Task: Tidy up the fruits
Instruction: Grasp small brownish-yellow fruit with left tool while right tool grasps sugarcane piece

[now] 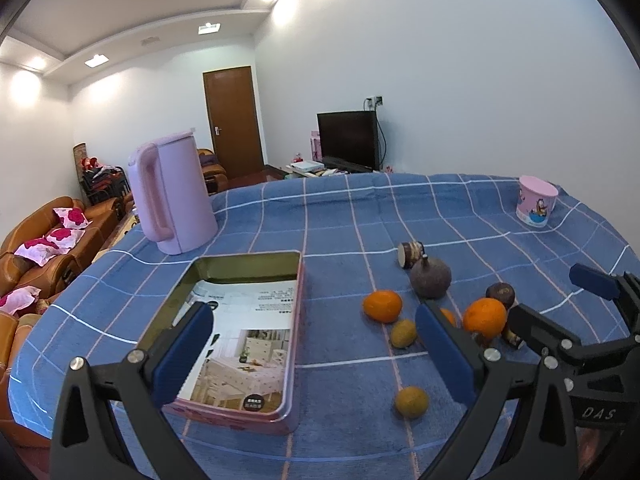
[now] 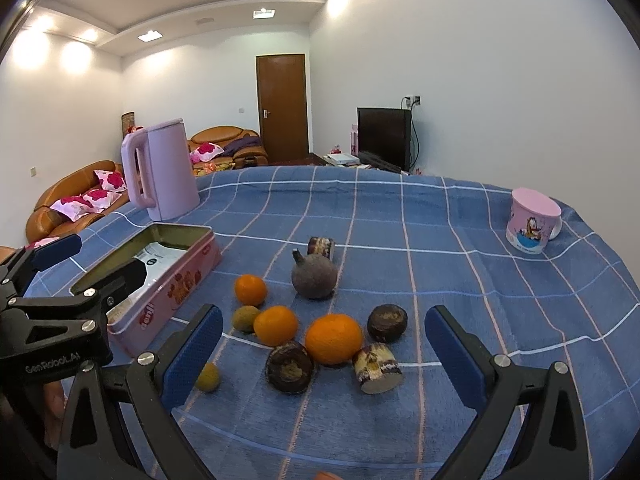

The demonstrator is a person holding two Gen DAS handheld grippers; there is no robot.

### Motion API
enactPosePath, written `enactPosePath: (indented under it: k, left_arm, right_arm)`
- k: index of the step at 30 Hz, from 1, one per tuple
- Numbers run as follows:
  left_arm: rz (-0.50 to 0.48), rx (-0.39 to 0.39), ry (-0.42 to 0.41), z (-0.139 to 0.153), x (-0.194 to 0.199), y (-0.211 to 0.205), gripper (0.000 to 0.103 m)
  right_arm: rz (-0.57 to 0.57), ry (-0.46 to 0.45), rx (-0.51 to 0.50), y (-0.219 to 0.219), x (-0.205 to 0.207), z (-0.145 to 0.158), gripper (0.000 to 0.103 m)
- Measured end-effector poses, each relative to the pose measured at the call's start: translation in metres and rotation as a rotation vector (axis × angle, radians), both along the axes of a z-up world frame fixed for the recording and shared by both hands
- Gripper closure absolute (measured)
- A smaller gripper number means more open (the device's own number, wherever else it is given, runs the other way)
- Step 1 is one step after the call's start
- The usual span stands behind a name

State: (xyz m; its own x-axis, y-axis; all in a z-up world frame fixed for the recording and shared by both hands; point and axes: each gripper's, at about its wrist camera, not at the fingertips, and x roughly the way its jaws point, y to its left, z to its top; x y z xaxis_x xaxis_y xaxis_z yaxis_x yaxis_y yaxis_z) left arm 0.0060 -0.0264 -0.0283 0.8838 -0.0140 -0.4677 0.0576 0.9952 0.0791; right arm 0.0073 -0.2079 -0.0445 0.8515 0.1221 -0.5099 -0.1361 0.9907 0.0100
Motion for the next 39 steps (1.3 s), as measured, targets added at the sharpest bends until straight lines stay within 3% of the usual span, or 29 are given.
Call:
enactPosePath:
  k: [12, 17, 19, 23, 25, 31, 37, 39]
  left_arm:
    - [-0.071, 0.023, 0.068, -0.031, 0.000, -0.016, 0.001]
    - [-0.119, 0.012, 0.127, -0.044, 0.003, -0.023, 0.019]
    - [-0.140, 0.001, 0.153, -0.049, 0.004, -0.026, 0.028]
    - [-0.182, -0.015, 0.182, -0.055, 0.004, -0.030, 0.040]
    - [-0.200, -0.029, 0.214, -0.061, 0.006, -0.032, 0.042]
    - [-0.228, -0.049, 0.269, -0.073, 0.009, -0.037, 0.046]
    - [-0.235, -0.063, 0.302, -0.080, 0.012, -0.036, 0.068]
    - [-0.239, -0.068, 0.301, -0.080, 0.012, -0.035, 0.075]
  right_arm:
    - [-0.102, 0.059, -0.016, -0.029, 0.009, -0.022, 0.001]
    - [-0.107, 0.096, -0.006, -0.041, 0.011, -0.032, 0.004]
    - [-0.100, 0.115, -0.012, -0.041, 0.013, -0.036, 0.018]
    - [-0.078, 0.142, -0.010, -0.041, 0.014, -0.044, 0.026]
    - [-0.064, 0.153, -0.016, -0.039, 0.014, -0.047, 0.036]
    - [-0.054, 0.199, -0.016, -0.038, 0.020, -0.053, 0.049]
    - [-0.038, 0.256, 0.015, -0.041, 0.029, -0.058, 0.065]
    - [-0.036, 0.250, 0.013, -0.040, 0.027, -0.058, 0.066]
